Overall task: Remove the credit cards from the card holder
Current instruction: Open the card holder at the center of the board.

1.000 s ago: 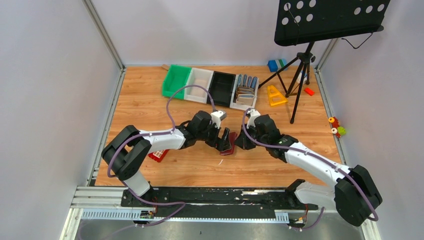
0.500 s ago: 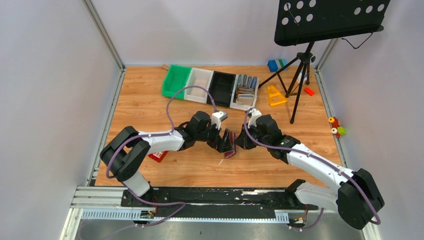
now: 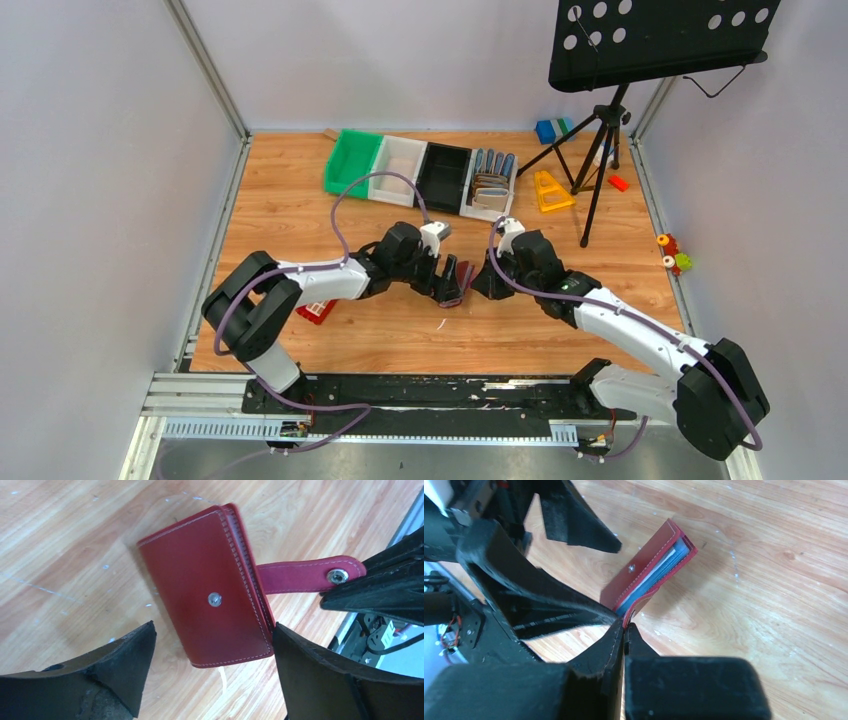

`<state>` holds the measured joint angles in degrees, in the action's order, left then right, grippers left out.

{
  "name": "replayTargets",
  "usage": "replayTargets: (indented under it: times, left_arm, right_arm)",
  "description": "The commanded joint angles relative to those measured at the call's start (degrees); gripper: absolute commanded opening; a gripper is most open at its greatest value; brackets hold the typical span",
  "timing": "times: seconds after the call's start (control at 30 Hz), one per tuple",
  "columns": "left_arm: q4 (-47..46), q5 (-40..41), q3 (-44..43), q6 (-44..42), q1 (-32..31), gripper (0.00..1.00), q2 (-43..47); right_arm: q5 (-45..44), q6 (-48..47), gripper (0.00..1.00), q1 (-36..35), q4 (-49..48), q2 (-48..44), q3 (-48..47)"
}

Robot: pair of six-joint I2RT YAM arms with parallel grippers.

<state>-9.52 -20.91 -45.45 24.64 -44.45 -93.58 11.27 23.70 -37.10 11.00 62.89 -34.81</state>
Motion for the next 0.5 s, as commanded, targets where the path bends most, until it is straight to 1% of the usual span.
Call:
replayTargets:
  times: [0.0,0.07,0.1,0.17,0.3,0.47]
  left_arm:
    - [-1.7,0.6,0.1,3.4,4.3,0.86,-0.5]
    - [-8.5,-6.3,2.8,7.5,7.2,0.77,-1.6]
    - [-10.9,-8.4,3.9,9.2,8.3,0.71,-2.3]
    - [-13.2,-10.4,4.4,10.9,9.5,0.65,-3.4]
    - [-13.6,-10.0,4.7,10.4,9.7,0.53,-2.7]
    - [-12.0,-6.9,5.3,7.8,9.7,0.42,0.0]
  right_arm:
    - [-6.9,0.8,0.0,-0.4,3.3,-1.7,-1.1]
    - [-8.9,0.9,0.0,-0.4,4.4,-1.7,-0.8]
    - [-9.1,0.8,0.0,-0.4,4.5,-1.6,-0.5]
    - [-9.2,1.0,0.0,-0.4,4.4,-1.6,-0.1]
    - [-9.7,1.0,0.0,-0.4,4.0,-1.5,0.6]
    - [-9.7,0.8,0.0,-0.3,4.1,-1.5,0.7]
